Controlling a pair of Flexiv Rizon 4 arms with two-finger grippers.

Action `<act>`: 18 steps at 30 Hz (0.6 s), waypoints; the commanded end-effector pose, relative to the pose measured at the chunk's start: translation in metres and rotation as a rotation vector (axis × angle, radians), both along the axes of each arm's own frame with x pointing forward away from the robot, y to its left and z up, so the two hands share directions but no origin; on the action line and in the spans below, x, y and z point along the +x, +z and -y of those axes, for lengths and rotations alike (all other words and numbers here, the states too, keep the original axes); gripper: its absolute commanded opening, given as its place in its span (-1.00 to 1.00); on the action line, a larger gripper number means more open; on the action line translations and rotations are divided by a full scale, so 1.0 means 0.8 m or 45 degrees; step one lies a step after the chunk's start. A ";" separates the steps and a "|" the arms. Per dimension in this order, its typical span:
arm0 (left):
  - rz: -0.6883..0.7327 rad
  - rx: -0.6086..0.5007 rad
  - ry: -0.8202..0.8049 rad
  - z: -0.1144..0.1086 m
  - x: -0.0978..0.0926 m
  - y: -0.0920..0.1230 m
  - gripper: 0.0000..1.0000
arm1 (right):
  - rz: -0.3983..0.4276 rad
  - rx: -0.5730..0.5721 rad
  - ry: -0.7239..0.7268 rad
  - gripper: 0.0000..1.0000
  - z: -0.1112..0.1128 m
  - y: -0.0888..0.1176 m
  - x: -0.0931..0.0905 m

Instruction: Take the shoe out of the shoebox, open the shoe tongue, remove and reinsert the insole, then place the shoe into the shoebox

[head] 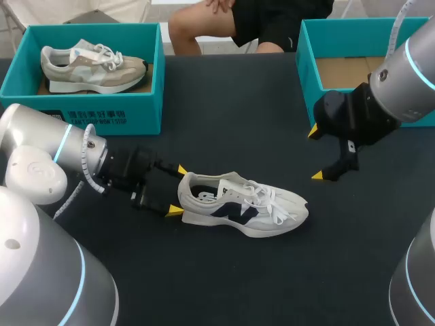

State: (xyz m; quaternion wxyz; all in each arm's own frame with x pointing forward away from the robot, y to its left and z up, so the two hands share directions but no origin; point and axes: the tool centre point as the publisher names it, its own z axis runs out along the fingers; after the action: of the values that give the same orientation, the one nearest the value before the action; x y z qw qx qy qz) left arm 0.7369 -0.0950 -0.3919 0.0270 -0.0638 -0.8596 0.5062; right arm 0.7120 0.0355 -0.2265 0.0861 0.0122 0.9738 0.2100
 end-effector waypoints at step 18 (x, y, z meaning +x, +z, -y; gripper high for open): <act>-0.024 -0.014 0.000 0.039 -0.003 -0.036 0.73 | 0.001 -0.002 -0.002 1.00 -0.001 -0.001 0.000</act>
State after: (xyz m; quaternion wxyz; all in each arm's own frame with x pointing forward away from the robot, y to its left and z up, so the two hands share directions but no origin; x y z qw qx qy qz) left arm 0.7319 -0.1199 -0.4129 0.0316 -0.0600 -0.8558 0.5129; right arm 0.7120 0.0355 -0.2265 0.0861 0.0122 0.9738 0.2100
